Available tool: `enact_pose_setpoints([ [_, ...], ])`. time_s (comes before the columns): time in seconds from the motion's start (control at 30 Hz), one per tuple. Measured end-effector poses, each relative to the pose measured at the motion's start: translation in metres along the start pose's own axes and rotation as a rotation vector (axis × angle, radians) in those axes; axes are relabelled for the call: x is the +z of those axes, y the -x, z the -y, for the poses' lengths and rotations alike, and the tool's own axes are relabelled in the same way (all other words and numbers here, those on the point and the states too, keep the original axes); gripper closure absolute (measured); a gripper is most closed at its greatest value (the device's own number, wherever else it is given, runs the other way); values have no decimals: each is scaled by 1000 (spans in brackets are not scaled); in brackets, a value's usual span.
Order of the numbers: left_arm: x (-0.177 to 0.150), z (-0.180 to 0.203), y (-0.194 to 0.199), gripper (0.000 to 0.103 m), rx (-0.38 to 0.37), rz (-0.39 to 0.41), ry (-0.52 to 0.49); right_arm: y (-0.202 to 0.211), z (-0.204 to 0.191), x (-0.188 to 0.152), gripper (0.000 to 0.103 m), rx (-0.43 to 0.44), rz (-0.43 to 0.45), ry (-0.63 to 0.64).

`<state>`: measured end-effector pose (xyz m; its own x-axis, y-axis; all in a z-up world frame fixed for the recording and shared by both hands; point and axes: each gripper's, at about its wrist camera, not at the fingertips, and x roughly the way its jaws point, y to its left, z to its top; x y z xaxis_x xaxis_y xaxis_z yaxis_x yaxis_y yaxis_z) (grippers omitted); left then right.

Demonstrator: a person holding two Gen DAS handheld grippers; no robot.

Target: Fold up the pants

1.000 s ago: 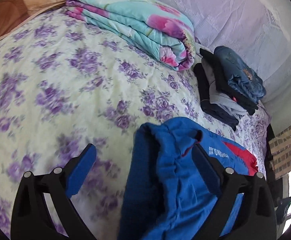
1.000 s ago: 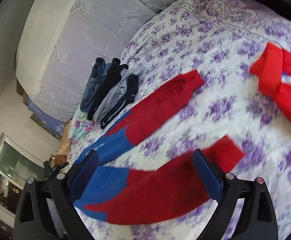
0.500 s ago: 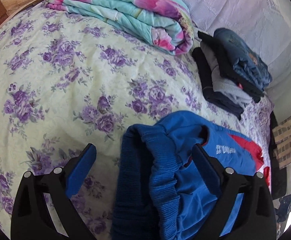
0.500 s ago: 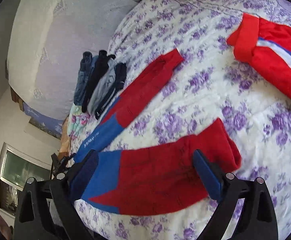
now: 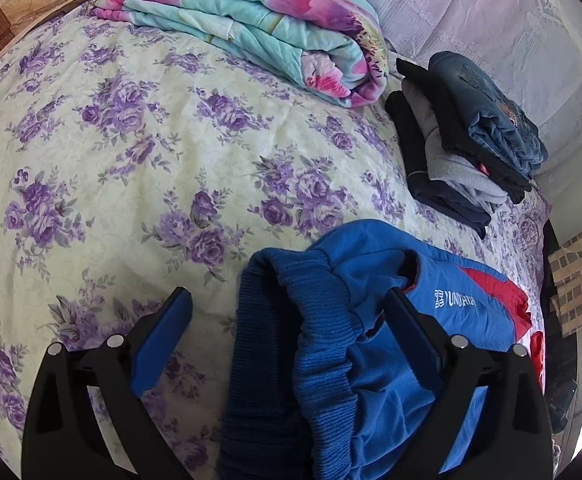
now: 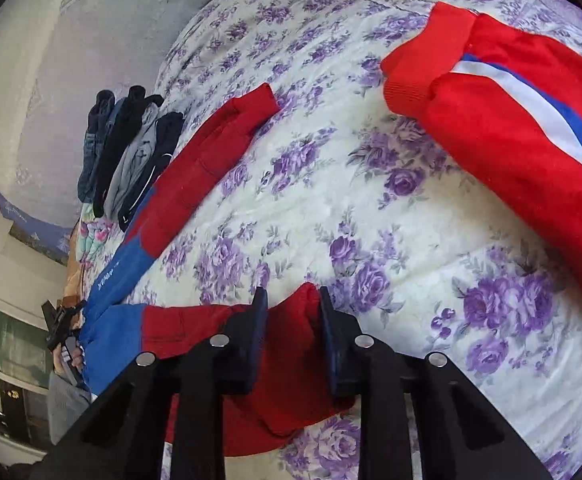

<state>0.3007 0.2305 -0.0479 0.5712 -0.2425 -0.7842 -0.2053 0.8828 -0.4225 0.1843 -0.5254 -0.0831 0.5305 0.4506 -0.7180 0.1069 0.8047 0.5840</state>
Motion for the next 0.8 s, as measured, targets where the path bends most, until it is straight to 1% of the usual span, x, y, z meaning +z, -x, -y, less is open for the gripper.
enact_pose_setpoints([
  [0.03,1,1,-1,9,3,-4,-8,4,-2,1,85,12,20,3],
  [0.07,2,3,-2,9,9,-9,-20,6,-2,6,87,23,39,-4],
  [0.1,3,4,-3,9,12,-10,-29,9,-3,13,87,10,59,3],
  [0.13,5,6,-3,9,17,-10,-35,13,-7,25,82,-51,88,29],
  [0.17,7,7,-4,9,15,-9,-37,13,-9,38,53,-93,93,44],
  [0.2,8,8,-3,9,9,-8,-35,11,-11,51,31,-104,87,42],
  [0.23,10,9,-4,9,1,-8,-32,9,-13,68,22,-95,111,30],
  [0.27,12,10,-4,9,-3,-9,-31,5,-17,82,22,-57,115,26],
  [0.3,14,12,-6,9,-5,-13,-31,-2,-21,96,23,-6,104,22],
  [0.33,16,13,-9,9,-6,-18,-34,-13,-26,111,24,26,93,19],
  [0.37,17,14,-12,9,-9,-25,-36,-24,-29,124,24,28,81,25],
  [0.47,21,20,-22,10,-19,-57,-56,-63,-38,163,27,-15,48,71],
  [0.5,24,21,-23,10,-20,-63,-67,-72,-40,173,27,-13,33,68],
  [0.53,26,23,-24,14,-23,-68,-76,-82,-38,182,34,-8,12,62],
  [0.57,28,23,-24,19,-32,-73,-81,-90,-36,188,43,-2,-1,56],
  [0.6,32,23,-24,20,-38,-79,-83,-99,-34,193,48,19,-25,52],
  [0.63,34,22,-24,23,-45,-79,-82,-108,-35,194,56,23,-46,50],
  [0.67,37,21,-24,29,-53,-80,-83,-114,-35,194,59,20,-63,50],
  [0.7,39,20,-26,30,-53,-84,-85,-119,-35,193,61,22,-71,53],
  [0.73,40,19,-27,35,-52,-86,-86,-122,-35,192,68,29,-74,59],
  [0.77,42,18,-29,41,-50,-87,-88,-123,-36,192,77,29,-63,63],
  [0.8,43,18,-32,47,-42,-88,-95,-123,-36,192,82,30,-49,69],
])
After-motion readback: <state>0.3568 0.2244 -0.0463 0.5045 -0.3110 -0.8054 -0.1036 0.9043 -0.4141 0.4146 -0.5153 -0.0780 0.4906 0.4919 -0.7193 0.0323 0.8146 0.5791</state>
